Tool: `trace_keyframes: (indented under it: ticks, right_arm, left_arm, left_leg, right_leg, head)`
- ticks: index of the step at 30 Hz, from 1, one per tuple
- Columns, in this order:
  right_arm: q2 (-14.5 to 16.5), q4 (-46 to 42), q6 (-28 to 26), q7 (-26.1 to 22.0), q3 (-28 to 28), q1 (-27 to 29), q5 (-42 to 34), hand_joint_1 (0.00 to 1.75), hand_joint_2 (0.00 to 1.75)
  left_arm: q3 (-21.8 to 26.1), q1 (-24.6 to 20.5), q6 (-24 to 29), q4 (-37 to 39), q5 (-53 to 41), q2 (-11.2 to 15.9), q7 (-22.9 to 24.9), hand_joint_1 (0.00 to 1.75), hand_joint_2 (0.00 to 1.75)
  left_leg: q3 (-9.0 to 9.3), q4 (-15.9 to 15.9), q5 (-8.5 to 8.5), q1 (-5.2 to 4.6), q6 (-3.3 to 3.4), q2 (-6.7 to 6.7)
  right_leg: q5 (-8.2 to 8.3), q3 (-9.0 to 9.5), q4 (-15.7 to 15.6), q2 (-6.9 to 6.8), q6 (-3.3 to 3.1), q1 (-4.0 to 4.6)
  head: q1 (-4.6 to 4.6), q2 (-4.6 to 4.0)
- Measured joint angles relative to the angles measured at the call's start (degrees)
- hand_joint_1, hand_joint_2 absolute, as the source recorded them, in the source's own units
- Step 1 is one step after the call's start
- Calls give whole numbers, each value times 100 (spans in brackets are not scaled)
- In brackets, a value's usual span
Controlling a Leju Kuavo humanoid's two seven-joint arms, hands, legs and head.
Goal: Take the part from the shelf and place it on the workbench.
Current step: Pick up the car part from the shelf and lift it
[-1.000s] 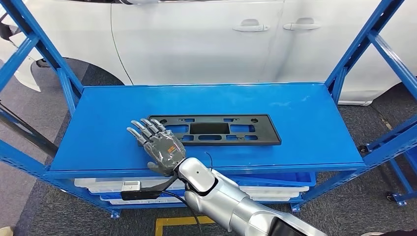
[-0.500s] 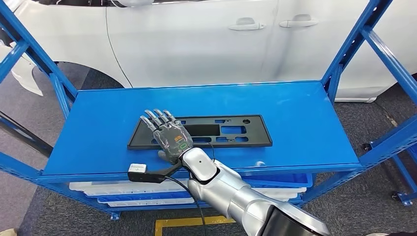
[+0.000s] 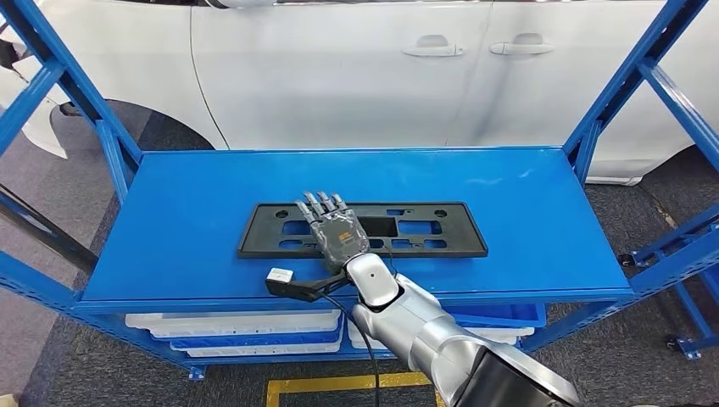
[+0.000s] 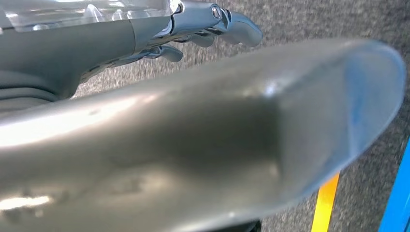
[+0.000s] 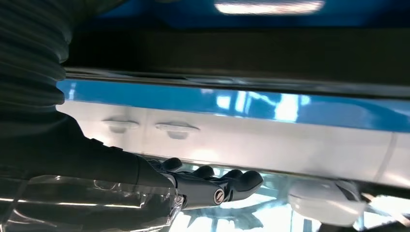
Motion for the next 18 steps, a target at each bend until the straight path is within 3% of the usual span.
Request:
trace_keyframes:
  ticks: [1,2,3,6,7,9,12,13,16,17,18]
  right_arm:
    - [-52,28,20,88,-45,-1,51,4,175]
    - [-98,53,33,181,-94,-7,102,8,175]
    - [-135,71,40,279,-149,-20,147,34,175]
    - [-234,119,106,561,-341,-87,227,141,175]
    - [-271,137,127,646,-415,-110,250,159,175]
    - [-346,173,145,791,-565,-141,302,175,175]
    - [-443,218,146,911,-788,-165,350,175,175]
    - [-463,231,148,930,-860,-175,361,175,175]
    - [-523,267,176,945,-1039,-186,372,175,175]
    - [-543,278,197,942,-1089,-185,372,175,175]
    - [-559,287,216,939,-1135,-184,371,175,175]
  left_arm:
    - [1,2,1,0,1,5,1,0,0]
    - [1,5,1,0,3,9,1,0,0]
    - [2,8,2,0,6,11,1,0,0]
    - [2,0,5,1,16,10,-6,0,0]
    - [2,-1,8,1,17,9,-8,0,0]
    - [3,5,17,2,17,8,-9,0,0]
    - [4,7,28,2,18,20,-10,0,0]
    - [4,5,29,2,18,25,-10,0,0]
    - [3,3,28,2,16,29,-1,0,0]
    - [4,3,25,2,16,32,3,0,0]
    - [4,0,21,2,16,37,7,0,0]
  left_leg:
    - [1,3,-3,-6,7,0]
    - [4,6,-5,-12,10,-1]
    - [11,11,-9,-18,11,-3]
    - [27,32,-27,-40,-8,-15]
    - [20,40,-32,-49,-27,-18]
    - [8,41,-31,-60,-80,-21]
    - [-44,167,-139,-52,-169,-15]
    - [-140,386,-277,-44,-199,-12]
    - [-645,1473,-766,-3,-275,-7]
    - [-740,1660,-787,9,-293,-7]
    - [-727,1620,-694,19,-305,-6]
  right_leg:
    - [-97,-172,328,0,9,-9]
    - [-80,-248,455,0,8,-15]
    - [45,-209,346,0,0,-18]
    - [593,333,-813,-5,-77,1]
    - [675,452,-1075,-7,-99,13]
    - [695,499,-1206,-5,-123,34]
    - [744,529,-1284,-8,-201,-9]
    - [759,541,-1312,-13,-225,-27]
    - [761,541,-1315,-20,-246,-28]
    - [759,539,-1310,-21,-246,-28]
    - [754,539,-1302,-21,-241,-31]
  head:
    - [0,-1]
    - [1,-1]
    - [1,-1]
    - [-1,-1]
    - [-2,-1]
    - [-4,-1]
    - [-12,-1]
    - [-21,-1]
    - [-37,-1]
    - [-37,-1]
    - [-38,-1]
